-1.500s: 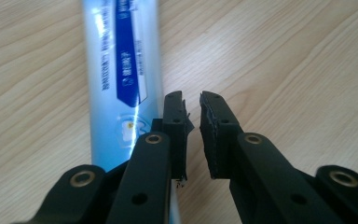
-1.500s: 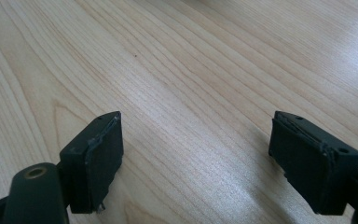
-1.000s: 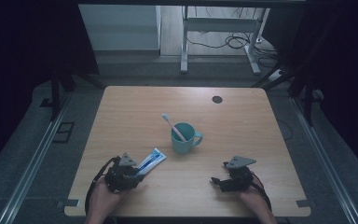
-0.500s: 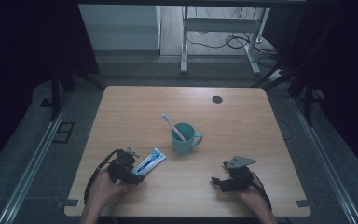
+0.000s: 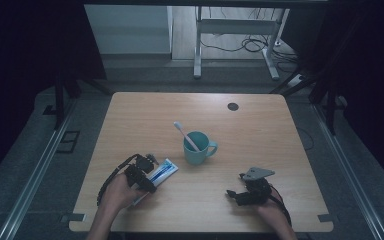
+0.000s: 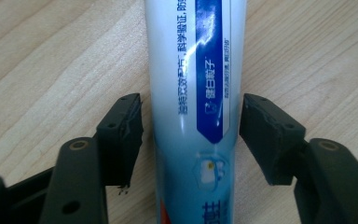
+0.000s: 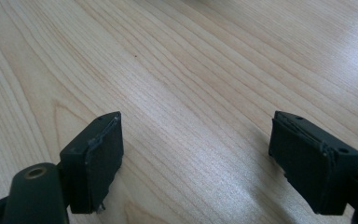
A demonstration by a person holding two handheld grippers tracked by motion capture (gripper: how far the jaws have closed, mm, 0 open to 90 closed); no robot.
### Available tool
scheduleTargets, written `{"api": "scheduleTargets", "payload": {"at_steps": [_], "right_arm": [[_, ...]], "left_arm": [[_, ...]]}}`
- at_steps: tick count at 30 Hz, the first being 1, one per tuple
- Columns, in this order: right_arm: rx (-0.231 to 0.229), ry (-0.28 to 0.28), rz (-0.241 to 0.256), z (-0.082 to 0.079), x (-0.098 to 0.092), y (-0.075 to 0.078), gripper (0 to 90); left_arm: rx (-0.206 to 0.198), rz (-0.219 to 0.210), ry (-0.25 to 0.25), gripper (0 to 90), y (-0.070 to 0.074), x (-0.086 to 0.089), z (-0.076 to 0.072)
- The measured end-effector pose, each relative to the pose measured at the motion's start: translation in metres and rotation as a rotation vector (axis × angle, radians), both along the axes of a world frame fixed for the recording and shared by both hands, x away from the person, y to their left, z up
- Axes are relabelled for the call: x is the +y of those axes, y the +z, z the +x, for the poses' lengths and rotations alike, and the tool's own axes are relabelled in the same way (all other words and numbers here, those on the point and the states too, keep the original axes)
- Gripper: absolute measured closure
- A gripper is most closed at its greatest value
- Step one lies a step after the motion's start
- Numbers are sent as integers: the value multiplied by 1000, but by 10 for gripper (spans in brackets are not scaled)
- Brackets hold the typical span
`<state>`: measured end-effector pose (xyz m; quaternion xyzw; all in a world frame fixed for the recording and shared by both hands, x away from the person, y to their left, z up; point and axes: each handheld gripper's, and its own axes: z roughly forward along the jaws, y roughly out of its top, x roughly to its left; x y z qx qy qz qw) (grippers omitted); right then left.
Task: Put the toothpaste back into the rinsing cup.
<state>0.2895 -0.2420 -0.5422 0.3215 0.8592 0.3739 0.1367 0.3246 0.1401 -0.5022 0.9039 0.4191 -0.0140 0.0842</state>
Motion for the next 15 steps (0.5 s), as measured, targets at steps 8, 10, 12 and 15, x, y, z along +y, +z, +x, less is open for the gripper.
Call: {"api": "scheduleTargets", "payload": {"at_steps": [8,10,12,15], "right_arm": [[0,0,1,0,0,0,175],[0,0,1,0,0,0,175],[1,1,1,0,0,0,175],[0,0,1,0,0,0,175]], "left_arm": [[14,55,-26,486,1,-11,5],[20,69,-29,500,1,-12,5],[21,70,-28,516,2,-12,5],[11,72,-24,556,3,-13,4]]}}
